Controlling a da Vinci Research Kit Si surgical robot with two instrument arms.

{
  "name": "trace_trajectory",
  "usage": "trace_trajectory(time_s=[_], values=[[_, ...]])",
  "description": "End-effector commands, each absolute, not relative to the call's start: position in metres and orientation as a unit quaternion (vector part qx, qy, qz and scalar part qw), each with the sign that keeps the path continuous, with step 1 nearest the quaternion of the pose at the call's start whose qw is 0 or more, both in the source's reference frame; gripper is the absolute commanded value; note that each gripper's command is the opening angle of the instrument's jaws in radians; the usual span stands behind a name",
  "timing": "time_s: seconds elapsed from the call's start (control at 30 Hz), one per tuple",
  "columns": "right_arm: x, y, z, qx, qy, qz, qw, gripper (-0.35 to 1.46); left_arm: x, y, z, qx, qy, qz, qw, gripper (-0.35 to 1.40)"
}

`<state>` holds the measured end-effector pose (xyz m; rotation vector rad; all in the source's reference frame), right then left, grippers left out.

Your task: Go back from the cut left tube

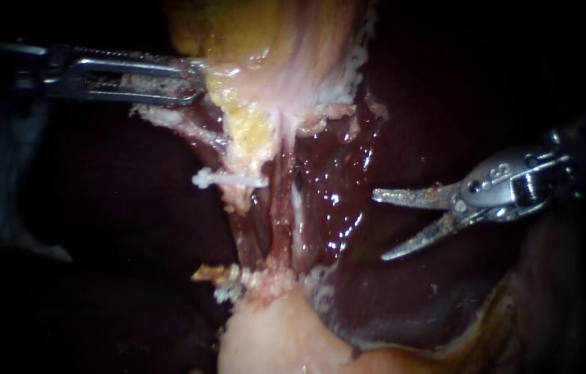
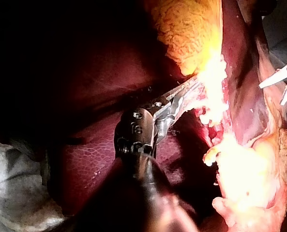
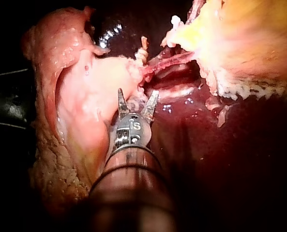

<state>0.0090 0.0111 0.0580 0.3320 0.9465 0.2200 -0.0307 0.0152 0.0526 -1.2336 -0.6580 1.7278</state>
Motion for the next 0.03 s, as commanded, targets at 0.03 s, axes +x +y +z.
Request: trace_trajectory(time_s=[0.03], values=[[0.0091,0.0111,0.0580,0.159,0.453,0.106,0.871,1.43,-0.0307,0.0152,0.0526,-0.497,-0.265,0.697,0.444,-0.35]])
